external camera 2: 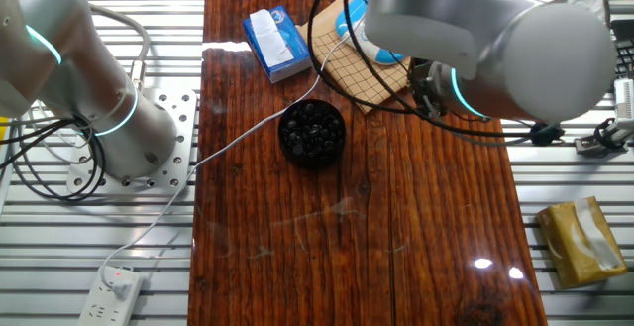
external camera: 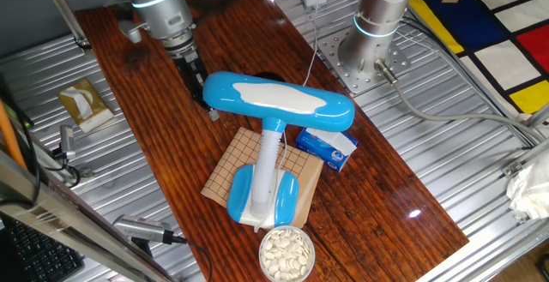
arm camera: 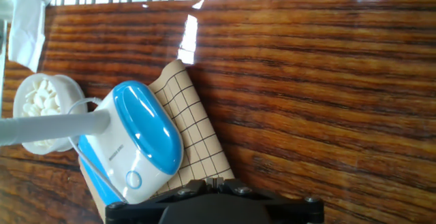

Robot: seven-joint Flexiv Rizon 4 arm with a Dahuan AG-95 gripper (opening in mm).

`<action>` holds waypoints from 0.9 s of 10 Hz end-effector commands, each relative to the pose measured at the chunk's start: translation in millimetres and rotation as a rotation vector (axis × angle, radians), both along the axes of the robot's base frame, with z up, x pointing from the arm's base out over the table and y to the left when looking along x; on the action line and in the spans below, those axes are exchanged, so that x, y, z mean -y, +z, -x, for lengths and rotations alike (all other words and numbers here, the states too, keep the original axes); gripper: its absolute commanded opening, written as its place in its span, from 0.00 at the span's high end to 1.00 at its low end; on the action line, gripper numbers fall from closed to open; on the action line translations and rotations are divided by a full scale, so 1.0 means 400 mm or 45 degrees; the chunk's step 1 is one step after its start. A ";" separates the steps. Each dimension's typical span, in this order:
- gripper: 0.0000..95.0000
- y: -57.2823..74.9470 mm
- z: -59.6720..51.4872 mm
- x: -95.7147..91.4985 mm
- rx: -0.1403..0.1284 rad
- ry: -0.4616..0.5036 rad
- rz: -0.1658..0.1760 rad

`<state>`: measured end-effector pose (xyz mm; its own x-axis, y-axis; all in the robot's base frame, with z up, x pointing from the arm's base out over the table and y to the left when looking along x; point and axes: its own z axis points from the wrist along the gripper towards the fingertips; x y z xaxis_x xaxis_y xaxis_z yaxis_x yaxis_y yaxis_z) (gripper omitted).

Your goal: Turn on the desk lamp by pressing the button

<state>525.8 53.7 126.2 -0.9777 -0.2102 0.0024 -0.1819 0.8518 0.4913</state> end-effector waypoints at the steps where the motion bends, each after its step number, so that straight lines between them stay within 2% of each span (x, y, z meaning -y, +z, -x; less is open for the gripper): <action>1: 1.00 0.001 -0.001 0.002 -0.016 0.025 0.000; 4: 1.00 0.001 -0.001 0.002 -0.036 -0.010 0.000; 6: 1.00 0.001 -0.001 0.003 -0.066 -0.037 0.009; 9: 1.00 0.001 -0.001 0.003 -0.088 0.009 -0.013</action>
